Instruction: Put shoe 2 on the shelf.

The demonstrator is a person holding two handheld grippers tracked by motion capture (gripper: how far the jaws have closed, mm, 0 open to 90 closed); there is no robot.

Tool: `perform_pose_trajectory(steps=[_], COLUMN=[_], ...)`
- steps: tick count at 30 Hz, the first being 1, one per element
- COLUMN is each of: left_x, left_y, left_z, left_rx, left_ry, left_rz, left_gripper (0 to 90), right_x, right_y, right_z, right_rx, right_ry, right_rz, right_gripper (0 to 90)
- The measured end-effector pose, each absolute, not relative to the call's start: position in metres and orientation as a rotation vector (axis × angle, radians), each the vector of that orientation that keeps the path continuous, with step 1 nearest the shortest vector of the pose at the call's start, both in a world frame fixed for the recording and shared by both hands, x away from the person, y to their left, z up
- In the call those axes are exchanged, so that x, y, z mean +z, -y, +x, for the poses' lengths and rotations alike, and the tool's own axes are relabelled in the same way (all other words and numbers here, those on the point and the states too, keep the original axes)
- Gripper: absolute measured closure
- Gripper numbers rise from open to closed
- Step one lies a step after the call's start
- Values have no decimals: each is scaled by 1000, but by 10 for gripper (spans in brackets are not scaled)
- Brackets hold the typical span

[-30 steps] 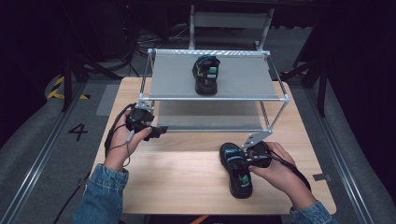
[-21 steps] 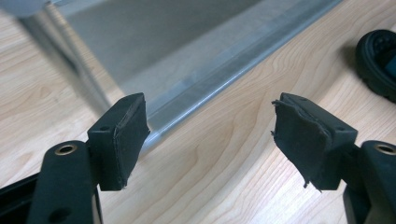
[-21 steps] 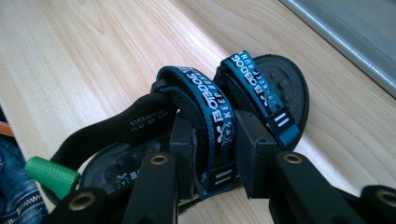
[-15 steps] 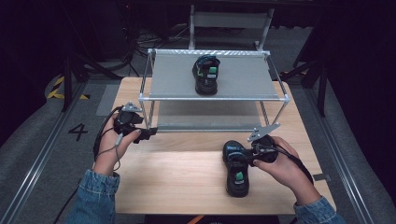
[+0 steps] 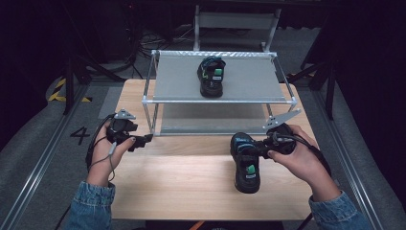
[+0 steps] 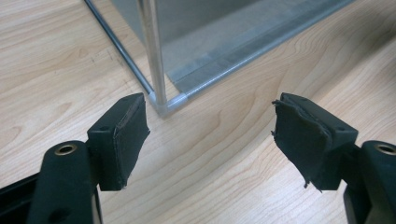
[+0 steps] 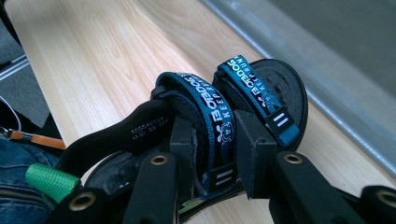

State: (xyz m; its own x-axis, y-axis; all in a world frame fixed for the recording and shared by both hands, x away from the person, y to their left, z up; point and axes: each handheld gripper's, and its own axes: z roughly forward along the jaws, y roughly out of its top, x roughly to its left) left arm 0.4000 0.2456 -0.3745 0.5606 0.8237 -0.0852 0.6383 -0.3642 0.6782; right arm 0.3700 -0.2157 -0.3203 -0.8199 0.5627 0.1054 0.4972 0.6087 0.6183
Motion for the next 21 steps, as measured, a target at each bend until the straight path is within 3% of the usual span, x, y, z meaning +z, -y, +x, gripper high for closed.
perform_pose_trajectory(steps=[21], left_x=[-376], left_y=[-257], left_z=[405], left_rx=[333], left_ry=[-1153], left_rz=[2120], left_gripper=[253], right_x=[-237], right_y=[224], right_z=[394], right_rx=[1098], right_ry=[-2712], right_rz=[930], right_gripper=[715])
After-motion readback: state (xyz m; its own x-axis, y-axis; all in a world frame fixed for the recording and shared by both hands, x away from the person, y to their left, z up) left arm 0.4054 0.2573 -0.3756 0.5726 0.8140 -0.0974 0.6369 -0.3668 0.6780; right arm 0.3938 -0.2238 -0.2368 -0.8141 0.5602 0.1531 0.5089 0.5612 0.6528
